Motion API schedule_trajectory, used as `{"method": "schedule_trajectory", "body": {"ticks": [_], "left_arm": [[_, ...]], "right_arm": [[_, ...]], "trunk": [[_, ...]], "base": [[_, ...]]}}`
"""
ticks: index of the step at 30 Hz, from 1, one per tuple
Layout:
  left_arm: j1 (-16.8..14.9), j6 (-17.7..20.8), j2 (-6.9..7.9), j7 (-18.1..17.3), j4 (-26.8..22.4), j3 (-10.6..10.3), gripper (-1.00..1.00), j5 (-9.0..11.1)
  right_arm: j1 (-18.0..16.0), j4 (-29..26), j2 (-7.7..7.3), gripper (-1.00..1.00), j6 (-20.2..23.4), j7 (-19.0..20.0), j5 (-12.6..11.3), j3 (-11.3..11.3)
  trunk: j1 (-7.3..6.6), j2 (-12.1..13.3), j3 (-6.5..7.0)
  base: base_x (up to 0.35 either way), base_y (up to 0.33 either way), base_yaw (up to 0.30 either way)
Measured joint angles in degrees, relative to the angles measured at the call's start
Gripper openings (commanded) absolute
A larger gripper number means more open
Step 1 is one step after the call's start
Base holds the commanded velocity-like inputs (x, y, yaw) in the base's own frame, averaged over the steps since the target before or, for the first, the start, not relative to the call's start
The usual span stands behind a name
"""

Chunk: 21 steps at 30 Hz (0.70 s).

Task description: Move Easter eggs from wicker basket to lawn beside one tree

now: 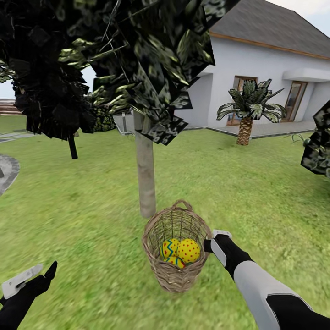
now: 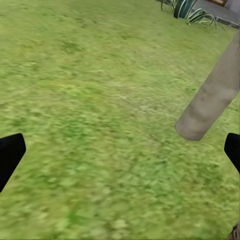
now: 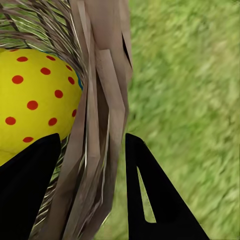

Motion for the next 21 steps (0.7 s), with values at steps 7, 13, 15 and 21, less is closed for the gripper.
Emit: {"method": "schedule_trajectory", "body": {"ticks": [7,13,15,21], "left_arm": [[0.0,0.0,0.04,-0.1,0.0,0.0,1.00,0.0],[0.0,0.1,-0.04,-0.1,0.0,-0.3,1.00,0.1],[0.0,0.2,-0.04,-0.1,0.1,-0.3,1.00,0.1],[0.0,0.3,-0.12,-0.1,0.1,0.0,1.00,0.1]], "right_arm": [[0.0,0.0,-0.01,-1.00,0.0,0.0,0.0,0.0],[0.0,0.0,-0.03,-1.00,0.0,0.0,0.2,0.0],[0.0,0.0,-0.02,-1.00,0.0,0.0,0.0,0.0],[0.0,0.0,-0.01,-1.00,0.0,-0.1,0.1,0.0]], "trunk": [[0.00,0.0,0.00],[0.00,0.0,0.00],[0.00,0.0,0.00],[0.03,0.0,0.00]], "base": [[0.332,0.000,0.000],[0.332,0.000,0.000],[0.332,0.000,0.000],[0.079,0.000,0.000]]}}
